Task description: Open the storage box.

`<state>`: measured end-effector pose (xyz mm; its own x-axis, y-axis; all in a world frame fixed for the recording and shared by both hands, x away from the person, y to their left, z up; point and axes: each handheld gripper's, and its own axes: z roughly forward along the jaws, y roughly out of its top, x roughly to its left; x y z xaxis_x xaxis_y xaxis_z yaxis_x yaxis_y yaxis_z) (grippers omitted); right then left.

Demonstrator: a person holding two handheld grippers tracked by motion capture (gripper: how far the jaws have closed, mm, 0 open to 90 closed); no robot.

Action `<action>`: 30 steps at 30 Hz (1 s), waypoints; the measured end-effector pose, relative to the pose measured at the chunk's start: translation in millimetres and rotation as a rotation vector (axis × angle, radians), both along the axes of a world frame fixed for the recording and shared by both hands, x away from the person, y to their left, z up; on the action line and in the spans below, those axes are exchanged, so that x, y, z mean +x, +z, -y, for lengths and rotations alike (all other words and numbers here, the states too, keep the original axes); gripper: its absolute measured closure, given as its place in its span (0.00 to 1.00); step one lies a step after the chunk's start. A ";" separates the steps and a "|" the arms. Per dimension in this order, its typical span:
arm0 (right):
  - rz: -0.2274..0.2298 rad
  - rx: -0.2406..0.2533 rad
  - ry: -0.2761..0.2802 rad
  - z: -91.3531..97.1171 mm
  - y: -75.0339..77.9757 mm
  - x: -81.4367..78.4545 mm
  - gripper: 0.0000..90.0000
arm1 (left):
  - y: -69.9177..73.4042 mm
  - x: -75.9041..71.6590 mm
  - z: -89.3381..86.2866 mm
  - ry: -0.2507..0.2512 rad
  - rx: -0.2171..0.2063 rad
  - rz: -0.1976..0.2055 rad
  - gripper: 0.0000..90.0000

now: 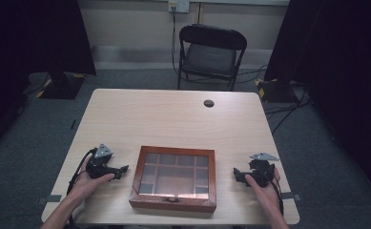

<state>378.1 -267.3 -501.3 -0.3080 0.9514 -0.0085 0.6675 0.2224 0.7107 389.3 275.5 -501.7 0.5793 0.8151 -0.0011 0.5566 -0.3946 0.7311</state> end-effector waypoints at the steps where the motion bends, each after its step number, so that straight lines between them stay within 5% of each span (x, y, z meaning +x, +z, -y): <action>1: 0.000 0.000 0.000 0.0 0.0 0.0 0.00 | 0.3 0.0 -0.2 -0.002 0.003 -0.002 0.12; 10: 0.000 0.000 0.000 0.0 0.0 0.0 0.00 | 7.5 -2.7 -1.0 -0.021 -0.008 -0.041 0.21; 12: 0.000 -0.002 0.000 0.0 0.0 0.0 0.00 | 12.0 -4.3 -0.8 -0.028 -0.015 -0.021 0.23; 18: 0.000 -0.002 0.000 0.0 0.0 0.0 0.00 | 29.3 -12.4 3.5 -0.051 -0.126 0.041 0.29; 21: 0.000 0.000 0.000 0.0 0.0 0.0 0.00 | 33.7 -14.8 6.4 -0.068 -0.139 0.050 0.29; 30: 0.000 -0.002 0.000 0.0 0.0 0.0 0.00 | 54.2 -28.6 31.3 -0.218 -0.259 0.052 0.33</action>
<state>378.2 -267.3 -501.3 -0.3078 0.9514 -0.0105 0.6673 0.2237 0.7104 360.7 244.2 -447.5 0.7446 0.6486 -0.1580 0.4393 -0.2979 0.8475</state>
